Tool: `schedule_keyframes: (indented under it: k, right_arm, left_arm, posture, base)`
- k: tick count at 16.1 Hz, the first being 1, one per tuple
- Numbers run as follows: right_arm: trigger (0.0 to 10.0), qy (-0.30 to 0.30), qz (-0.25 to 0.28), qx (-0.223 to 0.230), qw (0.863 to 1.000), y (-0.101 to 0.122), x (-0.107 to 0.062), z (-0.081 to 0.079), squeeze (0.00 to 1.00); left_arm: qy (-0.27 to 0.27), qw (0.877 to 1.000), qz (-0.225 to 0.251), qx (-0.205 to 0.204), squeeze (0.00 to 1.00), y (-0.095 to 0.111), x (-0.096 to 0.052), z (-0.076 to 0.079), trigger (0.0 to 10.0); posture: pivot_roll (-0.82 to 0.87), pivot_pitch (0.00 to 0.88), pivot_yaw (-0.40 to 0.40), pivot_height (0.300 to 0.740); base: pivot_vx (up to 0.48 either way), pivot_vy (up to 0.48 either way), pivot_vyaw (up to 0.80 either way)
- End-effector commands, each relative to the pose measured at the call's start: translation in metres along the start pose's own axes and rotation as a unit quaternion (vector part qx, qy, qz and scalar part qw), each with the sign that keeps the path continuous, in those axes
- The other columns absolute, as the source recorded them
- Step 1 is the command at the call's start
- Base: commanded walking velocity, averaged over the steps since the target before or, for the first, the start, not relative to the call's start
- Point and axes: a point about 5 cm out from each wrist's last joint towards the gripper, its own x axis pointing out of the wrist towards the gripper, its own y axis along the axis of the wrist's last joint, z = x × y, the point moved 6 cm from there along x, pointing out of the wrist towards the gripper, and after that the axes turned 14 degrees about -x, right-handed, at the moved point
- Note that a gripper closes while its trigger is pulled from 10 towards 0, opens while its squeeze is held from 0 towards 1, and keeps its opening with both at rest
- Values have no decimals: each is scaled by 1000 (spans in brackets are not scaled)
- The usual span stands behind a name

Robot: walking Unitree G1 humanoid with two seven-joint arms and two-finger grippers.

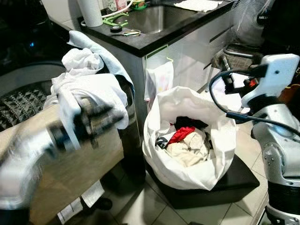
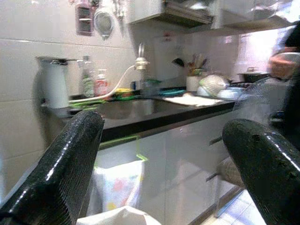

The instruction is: Clothes washing

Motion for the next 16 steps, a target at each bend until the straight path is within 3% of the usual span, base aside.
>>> schedule_keyframes:
  k: [1, 3, 6, 8, 12, 14, 16]
  right_arm:
    - [10000, 62, -7, 31, 998, -6, -5, -26, 0]
    - [10000, 156, -35, -10, 987, -24, -30, -69, 0]
    - [10000, 218, -50, -1, 975, -35, -54, -99, 0]
    - [10000, 219, -54, 15, 974, -35, -60, -103, 0]
    - [10000, 202, -63, 27, 977, -38, -68, -103, 0]
    - [10000, 184, -52, 62, 980, -32, -69, -101, 0]
    - [10000, 187, -49, 64, 979, -31, -71, -102, 0]
  left_arm:
    - [-1, 1000, 2, 14, 0, -2, 3, 8, 10000]
    - [34, 998, 35, -28, 0, -12, 8, 19, 10000]
    - [61, 998, 15, -29, 0, -35, 8, 25, 10000]
    - [76, 997, -1, -26, 0, -48, 8, 30, 10000]
    - [43, 999, 20, -21, 0, -42, 12, 50, 10000]
    - [21, 999, 25, -37, 0, -40, 16, 60, 10000]
    - [14, 999, 23, -40, 0, -41, 15, 64, 10000]
  posture:
    - [-73, 4, 75, 740]
    - [-71, 8, 74, 740]
    - [-65, 12, 72, 740]
    - [-65, 19, 76, 740]
    - [-61, 27, 78, 740]
    - [-60, 28, 81, 740]
    - [-60, 30, 83, 740]
  base:
    - [0, 0, 0]
    - [0, 0, 400]
    - [0, 0, 800]
    - [0, 0, 800]
    - [0, 0, 800]
    - [424, 0, 400]
    - [452, 0, 0]
